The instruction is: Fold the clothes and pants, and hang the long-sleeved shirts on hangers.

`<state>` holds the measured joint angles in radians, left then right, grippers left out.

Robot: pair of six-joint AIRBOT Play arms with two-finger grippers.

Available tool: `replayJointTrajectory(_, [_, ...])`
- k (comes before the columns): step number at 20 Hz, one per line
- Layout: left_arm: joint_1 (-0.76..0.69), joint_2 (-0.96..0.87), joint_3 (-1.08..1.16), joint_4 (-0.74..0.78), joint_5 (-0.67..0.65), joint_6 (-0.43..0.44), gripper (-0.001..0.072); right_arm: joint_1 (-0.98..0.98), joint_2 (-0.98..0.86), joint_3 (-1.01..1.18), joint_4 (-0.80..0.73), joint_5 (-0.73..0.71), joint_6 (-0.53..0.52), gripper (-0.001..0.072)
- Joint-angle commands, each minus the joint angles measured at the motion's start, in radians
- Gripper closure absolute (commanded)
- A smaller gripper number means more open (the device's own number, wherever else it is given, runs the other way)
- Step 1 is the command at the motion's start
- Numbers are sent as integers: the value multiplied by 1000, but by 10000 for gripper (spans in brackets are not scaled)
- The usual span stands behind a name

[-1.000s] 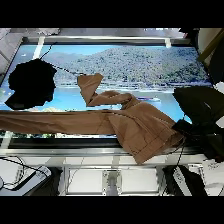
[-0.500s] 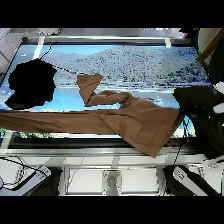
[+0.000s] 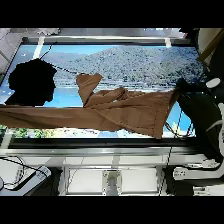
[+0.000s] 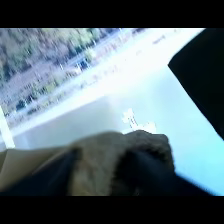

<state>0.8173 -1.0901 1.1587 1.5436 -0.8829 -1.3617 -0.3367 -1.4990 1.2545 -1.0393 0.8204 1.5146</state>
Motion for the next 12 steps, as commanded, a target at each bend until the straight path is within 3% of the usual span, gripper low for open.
replayJointTrajectory(1, [1,14,1,-4,-5,0,694,3,-48,133,-27,81,13,164])
replayJointTrajectory(4, [1,19,1,-4,-41,0,694,-58,39,209,-161,316,-25,163])
replayJointTrajectory(7, [1,19,1,-4,-46,0,694,-111,170,92,-188,565,-114,164])
replayJointTrajectory(12, [1,19,1,-4,-77,0,694,-116,359,-518,-73,529,-197,163])
